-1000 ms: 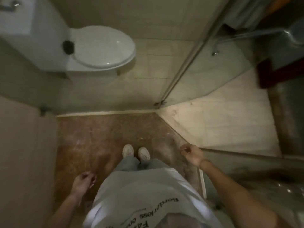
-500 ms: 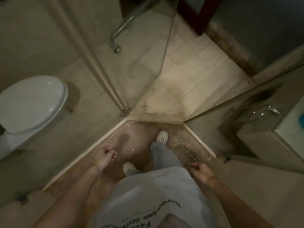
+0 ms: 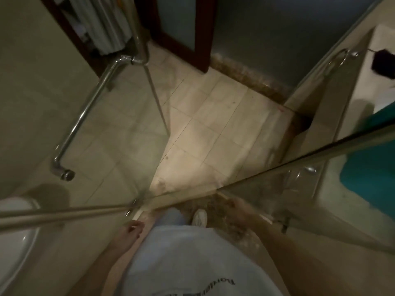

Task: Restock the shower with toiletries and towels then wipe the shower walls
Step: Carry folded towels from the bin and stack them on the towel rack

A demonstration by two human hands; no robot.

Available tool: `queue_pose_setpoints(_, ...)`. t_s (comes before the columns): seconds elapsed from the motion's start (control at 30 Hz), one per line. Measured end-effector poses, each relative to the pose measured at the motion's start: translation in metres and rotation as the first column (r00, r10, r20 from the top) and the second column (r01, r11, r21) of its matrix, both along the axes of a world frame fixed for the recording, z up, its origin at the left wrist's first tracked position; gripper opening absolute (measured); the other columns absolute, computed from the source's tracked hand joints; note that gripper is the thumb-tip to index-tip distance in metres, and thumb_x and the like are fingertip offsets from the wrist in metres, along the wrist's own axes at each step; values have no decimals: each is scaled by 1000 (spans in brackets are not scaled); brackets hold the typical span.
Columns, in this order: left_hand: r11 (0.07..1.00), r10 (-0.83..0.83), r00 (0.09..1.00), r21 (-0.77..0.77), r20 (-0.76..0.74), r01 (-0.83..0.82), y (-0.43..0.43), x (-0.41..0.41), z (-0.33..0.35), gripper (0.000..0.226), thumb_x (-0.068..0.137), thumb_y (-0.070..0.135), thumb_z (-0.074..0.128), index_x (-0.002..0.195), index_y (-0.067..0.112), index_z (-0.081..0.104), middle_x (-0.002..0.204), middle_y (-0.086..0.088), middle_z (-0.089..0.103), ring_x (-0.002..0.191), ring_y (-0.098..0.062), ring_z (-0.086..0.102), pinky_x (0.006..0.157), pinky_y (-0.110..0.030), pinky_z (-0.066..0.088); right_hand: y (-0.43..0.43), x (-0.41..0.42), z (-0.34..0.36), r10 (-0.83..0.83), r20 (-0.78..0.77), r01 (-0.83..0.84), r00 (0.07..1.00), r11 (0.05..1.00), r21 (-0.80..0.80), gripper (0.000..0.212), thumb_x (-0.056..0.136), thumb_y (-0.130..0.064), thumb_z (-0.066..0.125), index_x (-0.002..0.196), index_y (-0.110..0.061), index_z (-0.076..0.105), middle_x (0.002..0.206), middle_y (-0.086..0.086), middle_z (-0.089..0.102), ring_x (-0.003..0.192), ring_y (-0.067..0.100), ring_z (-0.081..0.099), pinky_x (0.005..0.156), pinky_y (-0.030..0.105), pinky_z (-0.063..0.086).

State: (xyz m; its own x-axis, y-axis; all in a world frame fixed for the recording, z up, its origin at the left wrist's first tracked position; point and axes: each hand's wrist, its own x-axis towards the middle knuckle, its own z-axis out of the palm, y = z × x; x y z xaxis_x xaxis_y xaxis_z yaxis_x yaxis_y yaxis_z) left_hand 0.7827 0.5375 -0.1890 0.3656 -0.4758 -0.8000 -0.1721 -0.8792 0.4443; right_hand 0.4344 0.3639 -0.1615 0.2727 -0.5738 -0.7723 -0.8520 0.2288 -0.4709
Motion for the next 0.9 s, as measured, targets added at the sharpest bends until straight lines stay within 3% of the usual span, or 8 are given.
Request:
queue_pose_setpoints(0.13, 999, 43, 999, -16, -8, -43, -74, 13, 1, 20, 104, 17, 53, 105, 1, 65, 92, -15, 67, 71, -19, 60, 54, -19, 43, -67, 32, 9, -244, 87, 242, 966, 970, 28, 30, 95, -33, 62, 120, -17, 62, 113, 12, 68, 99, 29, 69, 85, 42, 59)
queue_pose_setpoints(0.23, 999, -36, 998, -21, -59, 35, -136, 21, -1, 30, 100, 30, 58, 103, 2, 70, 92, -14, 72, 78, -22, 67, 55, -25, 43, -106, 47, 12, -315, 121, 319, 941, 947, -17, 29, 94, -33, 63, 119, -18, 62, 105, 9, 71, 93, 26, 71, 74, 34, 58)
queue_pose_setpoints(0.33, 998, -53, 994, -37, -90, 50, -213, 24, -2, 32, 98, 33, 60, 101, 2, 69, 93, -18, 70, 77, -24, 65, 60, -27, 46, -142, 59, 13, -500, 126, 500, 857, 865, 34, 28, 86, -33, 64, 111, -21, 64, 101, 8, 72, 92, 29, 72, 83, 47, 60)
queue_pose_setpoints(0.4, 995, -101, 990, -32, -96, 98, -269, 25, -2, 25, 102, 25, 56, 105, 2, 66, 100, -20, 69, 82, -26, 64, 65, -26, 46, -164, 60, 8, -563, 110, 566, 819, 825, 14, 27, 85, -34, 64, 109, -22, 64, 102, 8, 72, 91, 29, 72, 83, 46, 60)
queue_pose_setpoints(0.57, 952, -303, 948, -70, -102, 297, -419, 32, -6, 24, 101, 27, 58, 105, 6, 67, 104, -15, 72, 87, -23, 66, 70, -27, 47, -212, 54, -1, -750, 30, 751, 660, 659, -30, 25, 97, -22, 61, 119, -11, 60, 107, 11, 68, 95, 26, 68, 65, 26, 53)
queue_pose_setpoints(0.73, 795, -603, 798, -99, -19, 598, -552, 18, 13, 16, 93, 23, 67, 88, 9, 72, 88, -10, 74, 91, -29, 70, 82, -36, 53, -228, 42, -8, -855, -100, 855, 508, 515, -56, 33, 96, -26, 61, 123, -7, 62, 114, 13, 69, 105, 30, 67, 93, 44, 55)
queue_pose_setpoints(0.9, 695, -709, 705, -189, -19, 693, -650, -31, 52, 20, 98, 16, 55, 93, 11, 73, 95, -5, 71, 92, -20, 66, 70, -23, 46, -239, 42, -9, -910, -100, 907, 403, 412, -89, 31, 96, -24, 63, 121, -6, 65, 114, 12, 71, 98, 25, 69, 84, 37, 58)
